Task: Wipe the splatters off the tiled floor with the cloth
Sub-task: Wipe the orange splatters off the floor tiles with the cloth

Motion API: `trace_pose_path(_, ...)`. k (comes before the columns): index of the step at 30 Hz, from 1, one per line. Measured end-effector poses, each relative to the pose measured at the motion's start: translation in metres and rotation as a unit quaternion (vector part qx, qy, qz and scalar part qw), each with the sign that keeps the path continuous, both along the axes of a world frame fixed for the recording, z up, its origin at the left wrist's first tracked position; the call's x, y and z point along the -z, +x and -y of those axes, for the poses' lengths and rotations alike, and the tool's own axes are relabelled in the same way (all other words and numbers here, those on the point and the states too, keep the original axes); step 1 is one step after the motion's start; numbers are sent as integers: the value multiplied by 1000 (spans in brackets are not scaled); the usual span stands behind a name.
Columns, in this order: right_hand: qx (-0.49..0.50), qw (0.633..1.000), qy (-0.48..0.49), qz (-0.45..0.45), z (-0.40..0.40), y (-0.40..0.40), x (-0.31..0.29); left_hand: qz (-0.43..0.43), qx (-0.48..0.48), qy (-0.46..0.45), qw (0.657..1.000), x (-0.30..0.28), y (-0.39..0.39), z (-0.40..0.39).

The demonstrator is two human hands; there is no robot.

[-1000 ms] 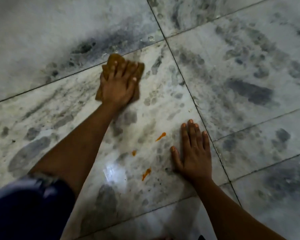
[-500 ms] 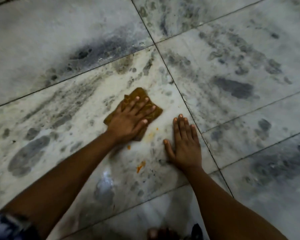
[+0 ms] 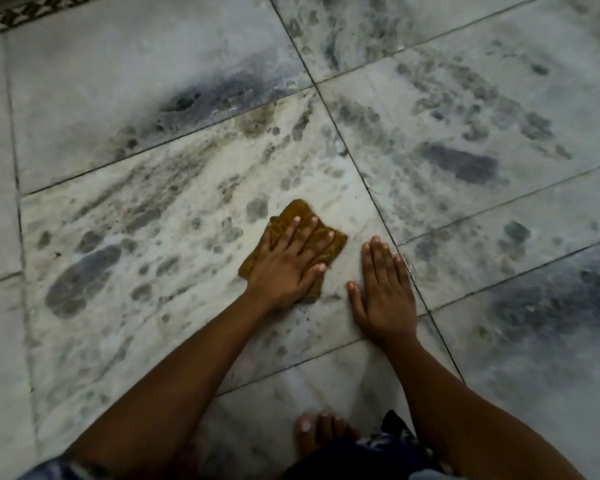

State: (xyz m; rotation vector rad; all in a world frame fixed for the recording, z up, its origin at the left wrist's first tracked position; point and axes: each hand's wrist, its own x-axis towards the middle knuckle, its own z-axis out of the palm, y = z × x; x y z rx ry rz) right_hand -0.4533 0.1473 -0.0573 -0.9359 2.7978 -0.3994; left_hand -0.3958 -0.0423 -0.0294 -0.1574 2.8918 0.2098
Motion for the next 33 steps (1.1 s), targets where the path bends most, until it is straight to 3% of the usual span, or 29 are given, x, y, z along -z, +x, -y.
trace_pose_path(7,-4,1000,-4,11,-1,0,-2,51,-114,35,992,-9,-93,70)
trace_pose_path(15,-2,1000,-7,6,0,-1,-2,8,-68,50,996,-2,33,24)
trace_pose_path(19,-3,1000,-9,5,-1,0,-2,12,-103,39,994,-6,-7,61)
trace_pose_path(22,-6,1000,-3,5,-1,0,-2,52,-187,101,976,-13,-52,78)
trace_pose_path(24,-5,1000,-2,4,-1,0,-4,48,-183,110,976,-15,-52,60)
trace_pose_path(30,-4,1000,-6,-4,-1,0,-3,-16,-90,25,995,-7,77,-48)
trace_pose_path(33,-6,1000,-9,-3,0,1,-2,-31,-95,-9,995,0,107,-22)
